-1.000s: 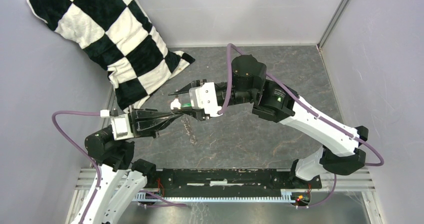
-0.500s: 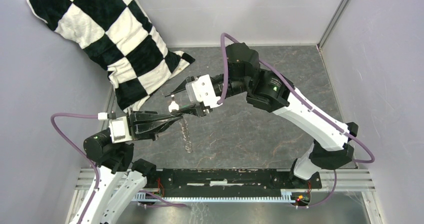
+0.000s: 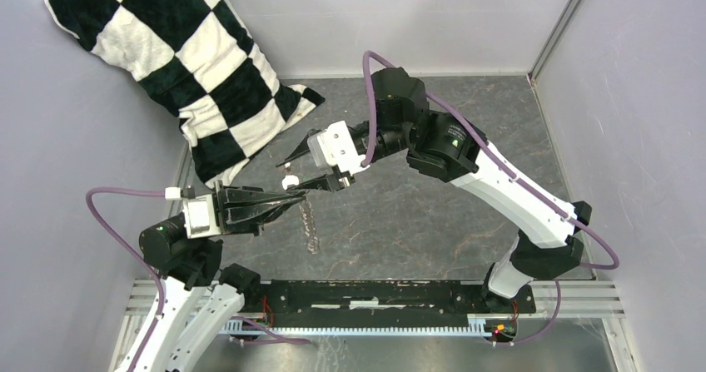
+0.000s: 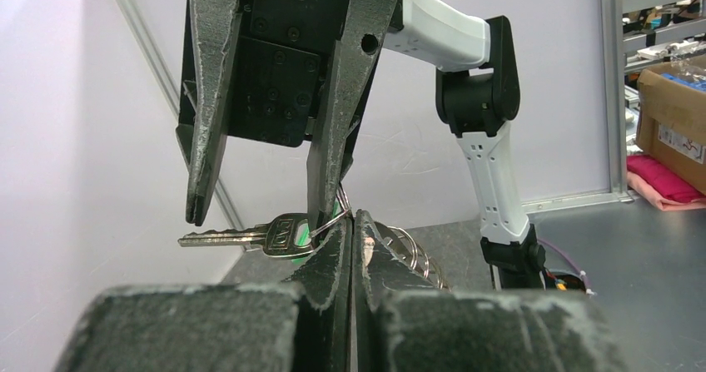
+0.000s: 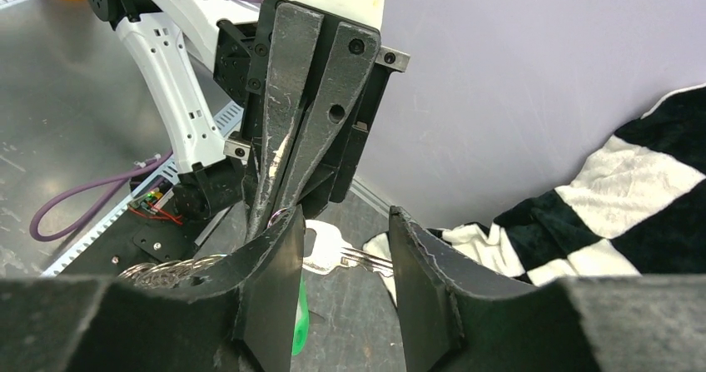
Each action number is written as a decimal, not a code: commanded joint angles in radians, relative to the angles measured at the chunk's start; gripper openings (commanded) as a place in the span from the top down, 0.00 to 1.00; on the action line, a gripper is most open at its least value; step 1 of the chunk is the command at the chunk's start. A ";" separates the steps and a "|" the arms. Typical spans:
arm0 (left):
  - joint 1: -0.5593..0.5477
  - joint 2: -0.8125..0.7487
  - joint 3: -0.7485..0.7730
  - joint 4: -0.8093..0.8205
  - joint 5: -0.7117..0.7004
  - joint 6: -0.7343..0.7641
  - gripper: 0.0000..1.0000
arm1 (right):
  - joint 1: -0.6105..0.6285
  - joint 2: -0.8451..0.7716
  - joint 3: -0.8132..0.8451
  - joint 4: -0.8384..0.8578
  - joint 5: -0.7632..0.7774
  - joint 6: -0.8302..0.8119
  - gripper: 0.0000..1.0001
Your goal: Put the keys on the keyring
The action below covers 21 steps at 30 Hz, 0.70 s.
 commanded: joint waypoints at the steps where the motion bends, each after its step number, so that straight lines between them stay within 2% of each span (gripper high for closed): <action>1: -0.031 -0.017 0.054 0.091 0.056 -0.017 0.98 | -0.021 0.051 0.005 -0.009 0.169 -0.027 0.52; 10: -0.032 -0.023 0.055 0.087 0.054 -0.007 0.98 | -0.022 0.033 -0.013 0.032 0.226 0.015 0.44; 21: -0.034 -0.032 0.058 0.083 0.039 -0.001 0.98 | -0.033 0.017 -0.018 0.012 0.224 0.017 0.46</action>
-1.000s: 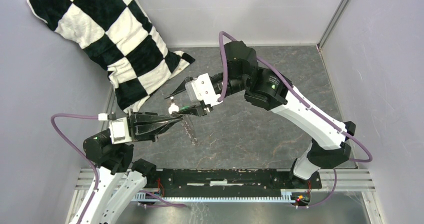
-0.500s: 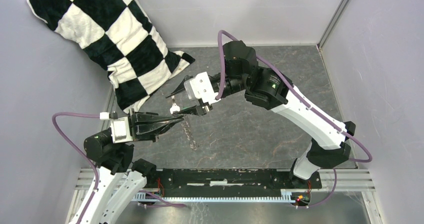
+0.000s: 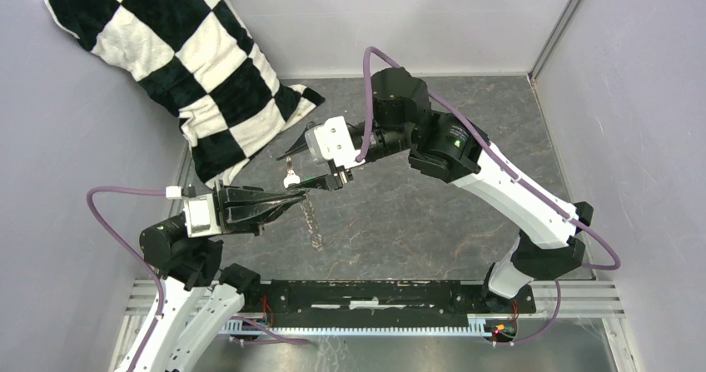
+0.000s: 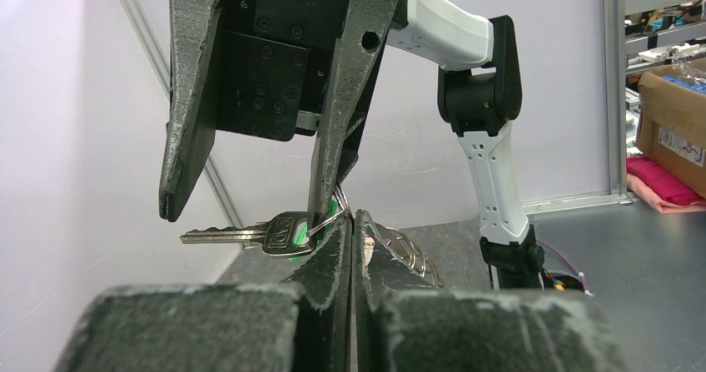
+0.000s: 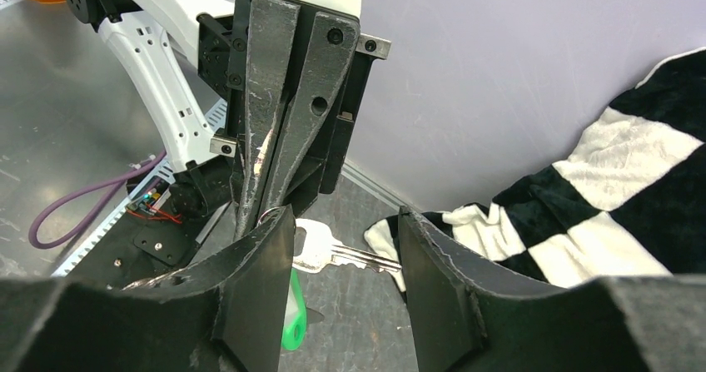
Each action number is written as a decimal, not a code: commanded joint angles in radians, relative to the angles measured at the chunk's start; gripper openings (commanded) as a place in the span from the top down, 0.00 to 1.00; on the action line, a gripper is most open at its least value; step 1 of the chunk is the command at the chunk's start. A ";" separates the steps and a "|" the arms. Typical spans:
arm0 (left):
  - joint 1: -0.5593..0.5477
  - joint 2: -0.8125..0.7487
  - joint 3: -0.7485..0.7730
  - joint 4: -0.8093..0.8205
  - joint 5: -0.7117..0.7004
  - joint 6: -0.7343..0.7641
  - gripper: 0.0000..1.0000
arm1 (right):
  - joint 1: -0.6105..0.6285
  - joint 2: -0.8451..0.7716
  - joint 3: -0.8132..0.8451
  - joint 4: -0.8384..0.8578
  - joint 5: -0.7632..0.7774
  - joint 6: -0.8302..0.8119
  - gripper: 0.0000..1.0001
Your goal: Put the keys on the keyring
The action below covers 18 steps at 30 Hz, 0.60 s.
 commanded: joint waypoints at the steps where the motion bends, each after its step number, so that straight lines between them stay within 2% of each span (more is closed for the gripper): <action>1: -0.029 -0.028 0.059 0.098 0.047 -0.001 0.98 | -0.037 0.021 -0.019 0.013 0.160 -0.029 0.46; 11: -0.032 -0.026 0.060 0.103 0.045 -0.001 0.98 | -0.054 0.053 0.028 -0.064 0.122 -0.022 0.44; 18: -0.038 -0.021 0.061 0.108 0.069 -0.002 0.98 | -0.063 0.090 0.052 -0.076 0.091 0.068 0.43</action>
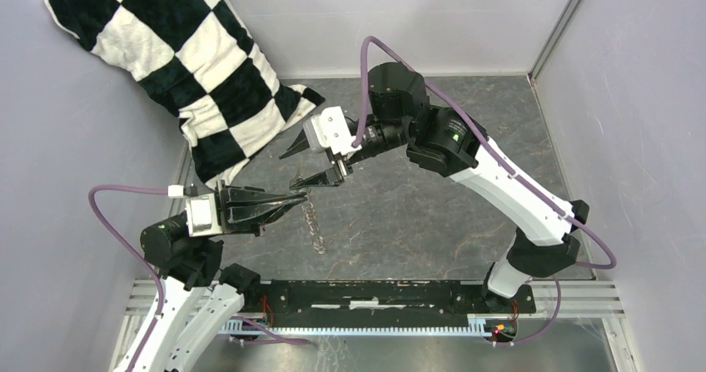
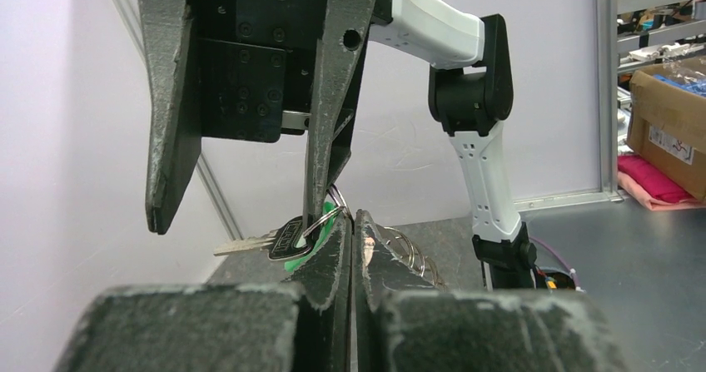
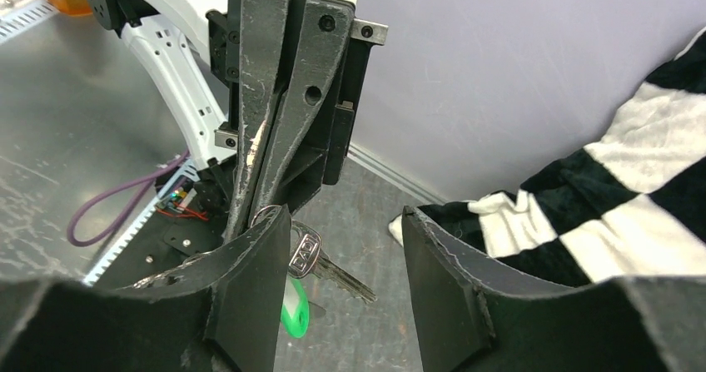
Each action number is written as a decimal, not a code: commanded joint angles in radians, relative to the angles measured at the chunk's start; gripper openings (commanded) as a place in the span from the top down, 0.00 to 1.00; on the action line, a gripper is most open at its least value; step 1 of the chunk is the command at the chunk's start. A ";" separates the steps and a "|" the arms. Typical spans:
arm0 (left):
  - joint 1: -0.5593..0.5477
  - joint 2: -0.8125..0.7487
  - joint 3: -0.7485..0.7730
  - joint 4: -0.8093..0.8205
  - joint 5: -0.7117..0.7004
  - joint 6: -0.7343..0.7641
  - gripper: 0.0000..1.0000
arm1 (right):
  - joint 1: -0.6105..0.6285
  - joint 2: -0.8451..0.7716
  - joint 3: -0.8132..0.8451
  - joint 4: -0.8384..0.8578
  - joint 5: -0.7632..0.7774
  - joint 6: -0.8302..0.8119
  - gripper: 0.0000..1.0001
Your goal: Put the keys on the keyring
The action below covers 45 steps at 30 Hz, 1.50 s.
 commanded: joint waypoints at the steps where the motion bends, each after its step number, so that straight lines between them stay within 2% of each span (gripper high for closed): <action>1: -0.030 -0.021 0.064 0.123 0.073 -0.002 0.98 | -0.040 0.081 0.029 -0.031 0.128 0.058 0.43; 9: -0.034 -0.017 0.073 0.133 0.127 0.038 0.98 | -0.039 0.113 0.051 -0.101 0.212 0.164 0.46; 15: -0.040 -0.017 0.074 0.141 0.174 0.068 0.98 | -0.011 0.106 0.029 -0.121 0.357 0.193 0.45; 20: -0.041 -0.030 0.072 0.133 0.184 0.084 0.98 | 0.005 0.100 0.027 -0.134 0.393 0.207 0.46; 25: -0.041 -0.046 0.074 0.119 0.180 0.100 0.98 | -0.012 0.071 0.002 -0.105 0.377 0.260 0.48; 28: -0.043 -0.056 0.080 0.101 0.175 0.117 0.98 | -0.030 0.063 -0.017 -0.061 0.306 0.329 0.54; 34: -0.043 -0.067 0.089 0.086 0.164 0.136 0.98 | -0.031 0.048 -0.121 0.062 0.181 0.457 0.59; 37: -0.043 -0.072 0.091 0.078 0.163 0.149 0.98 | -0.031 0.063 -0.108 0.056 0.187 0.498 0.60; 45: -0.044 -0.066 0.093 0.075 0.165 0.166 0.98 | -0.031 0.063 -0.098 0.067 0.241 0.553 0.53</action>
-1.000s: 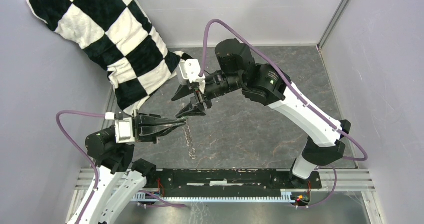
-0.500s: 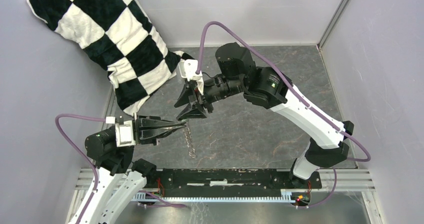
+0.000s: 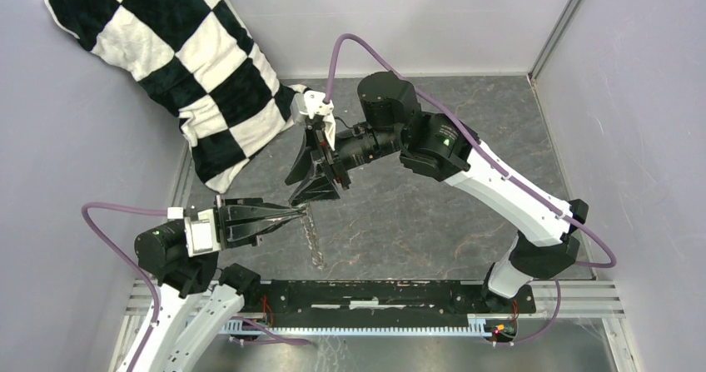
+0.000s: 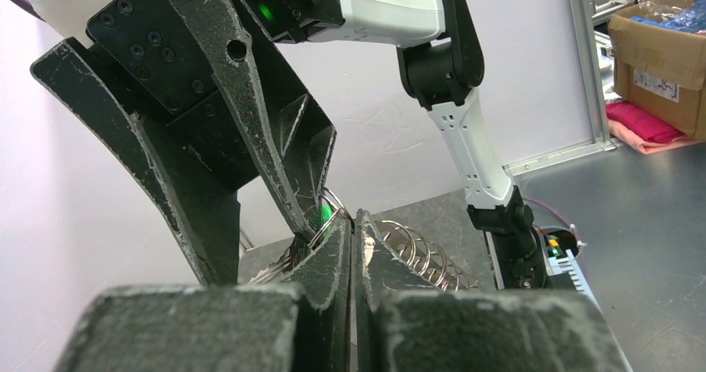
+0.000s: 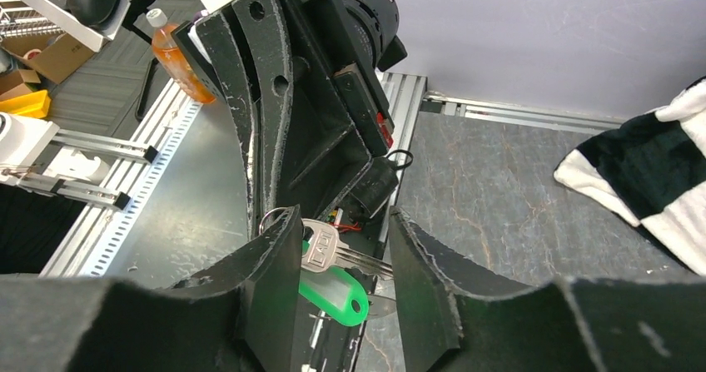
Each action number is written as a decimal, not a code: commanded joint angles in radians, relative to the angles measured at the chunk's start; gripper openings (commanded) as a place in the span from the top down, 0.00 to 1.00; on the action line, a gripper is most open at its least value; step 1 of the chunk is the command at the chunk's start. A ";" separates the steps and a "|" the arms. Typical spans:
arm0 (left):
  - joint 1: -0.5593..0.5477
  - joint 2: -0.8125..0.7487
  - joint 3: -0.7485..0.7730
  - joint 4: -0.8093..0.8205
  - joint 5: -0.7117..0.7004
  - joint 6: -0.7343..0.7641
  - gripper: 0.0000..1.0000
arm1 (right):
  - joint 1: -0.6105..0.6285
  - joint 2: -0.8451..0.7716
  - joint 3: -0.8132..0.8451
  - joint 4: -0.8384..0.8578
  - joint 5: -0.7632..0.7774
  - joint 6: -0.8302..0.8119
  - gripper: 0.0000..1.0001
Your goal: Put the keys on the keyring
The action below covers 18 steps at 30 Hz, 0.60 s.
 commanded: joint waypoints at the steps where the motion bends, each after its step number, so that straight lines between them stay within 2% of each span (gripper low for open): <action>1: -0.032 -0.020 0.083 0.144 0.057 0.043 0.98 | -0.041 0.070 -0.017 0.036 0.240 0.026 0.53; 18: -0.035 -0.038 0.075 0.112 0.027 0.106 0.98 | -0.064 0.070 -0.017 0.057 0.287 0.186 0.51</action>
